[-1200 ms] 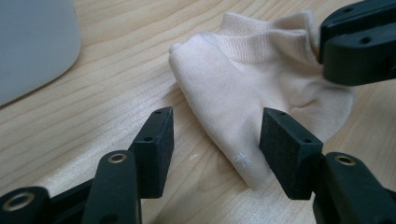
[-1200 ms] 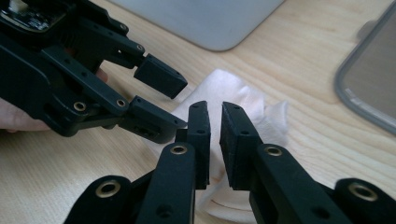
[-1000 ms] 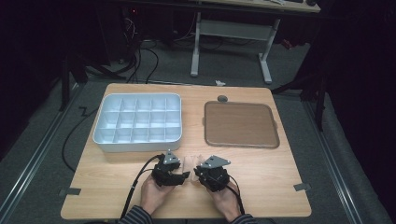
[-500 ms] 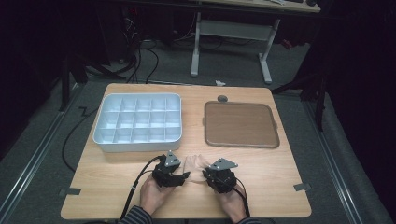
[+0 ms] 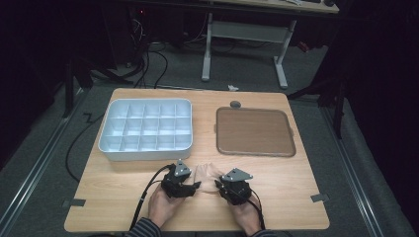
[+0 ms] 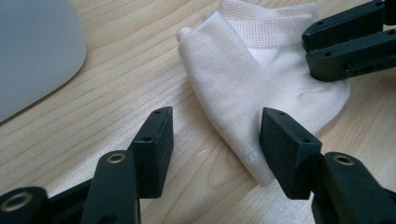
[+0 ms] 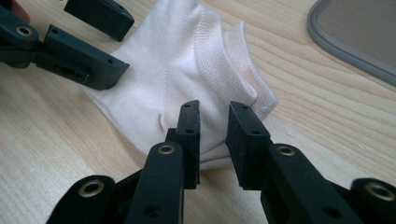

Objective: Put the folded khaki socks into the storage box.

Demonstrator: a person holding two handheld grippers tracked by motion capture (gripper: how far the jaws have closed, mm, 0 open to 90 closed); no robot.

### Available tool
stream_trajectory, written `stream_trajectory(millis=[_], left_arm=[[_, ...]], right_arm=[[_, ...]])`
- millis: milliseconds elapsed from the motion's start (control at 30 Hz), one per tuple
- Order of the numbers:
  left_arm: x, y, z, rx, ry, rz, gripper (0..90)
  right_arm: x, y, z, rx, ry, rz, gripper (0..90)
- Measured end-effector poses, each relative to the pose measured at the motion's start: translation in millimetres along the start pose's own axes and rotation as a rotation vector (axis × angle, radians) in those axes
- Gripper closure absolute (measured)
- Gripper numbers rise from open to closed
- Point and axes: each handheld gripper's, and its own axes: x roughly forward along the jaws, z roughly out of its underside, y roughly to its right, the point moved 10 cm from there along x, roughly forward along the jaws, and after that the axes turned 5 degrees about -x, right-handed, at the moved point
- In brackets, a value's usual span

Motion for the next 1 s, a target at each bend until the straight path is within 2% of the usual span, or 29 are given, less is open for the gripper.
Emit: stream_trajectory(millis=[67, 100, 133, 200, 300, 400, 500, 600, 633, 767, 800, 833, 933, 1000], left_arm=[[-0.2, -0.4, -0.2, -0.008, -0.006, -0.002, 46.5], [-0.6, -0.4, -0.7, -0.021, -0.016, 0.006, 46.5], [-0.7, -0.2, -1.2, -0.037, -0.027, 0.021, 50.2], [-0.8, -1.0, -2.5, -0.039, -0.056, 0.037, 50.7], [-0.8, -1.3, -3.1, -0.036, -0.068, 0.046, 50.6], [-1.3, -3.5, -5.0, -0.071, -0.087, 0.042, 48.3], [-4.2, -7.8, -10.9, -0.105, -0.043, 0.030, 46.9], [-7.3, -10.8, -17.7, -0.159, -0.005, 0.054, 47.0], [-7.9, -12.8, -20.6, -0.191, 0.009, 0.070, 47.2], [-5.2, -18.4, -21.3, -0.216, 0.009, 0.071, 47.9], [-3.0, -22.1, -21.0, -0.208, 0.003, 0.040, 48.1], [-1.8, -22.9, -21.7, -0.204, -0.002, 0.032, 48.6], [0.2, -17.6, -30.9, -0.202, 0.014, 0.058, 48.9], [0.9, -16.6, -33.4, -0.198, 0.019, 0.061, 49.1]], right_arm=[[0.8, 0.3, -0.1, 0.017, 0.007, -0.002, 74.6], [0.8, 0.3, 0.1, 0.025, 0.011, -0.003, 74.7], [0.3, -0.3, 0.9, 0.036, 0.018, -0.007, 75.2], [0.1, -0.3, 1.8, 0.059, 0.026, -0.018, 75.7], [0.3, 0.0, 1.5, 0.057, 0.025, -0.025, 75.8], [-0.2, -0.3, 1.0, 0.063, 0.029, -0.031, 75.4], [-2.3, -2.1, -0.2, 0.081, 0.035, -0.055, 72.5], [-6.1, -3.1, -3.8, 0.083, 0.033, -0.067, 73.4], [-7.5, -3.8, -5.4, 0.082, 0.036, -0.071, 74.8], [-11.9, -6.7, -11.1, 0.073, 0.051, -0.084, 78.9], [-12.6, -8.1, -12.5, 0.080, 0.056, -0.086, 80.4], [-12.7, -9.8, -14.0, 0.080, 0.064, -0.086, 81.9], [-7.7, -15.0, -15.9, 0.073, 0.057, -0.091, 83.6], [-6.3, -16.5, -16.9, 0.074, 0.059, -0.092, 83.7]])
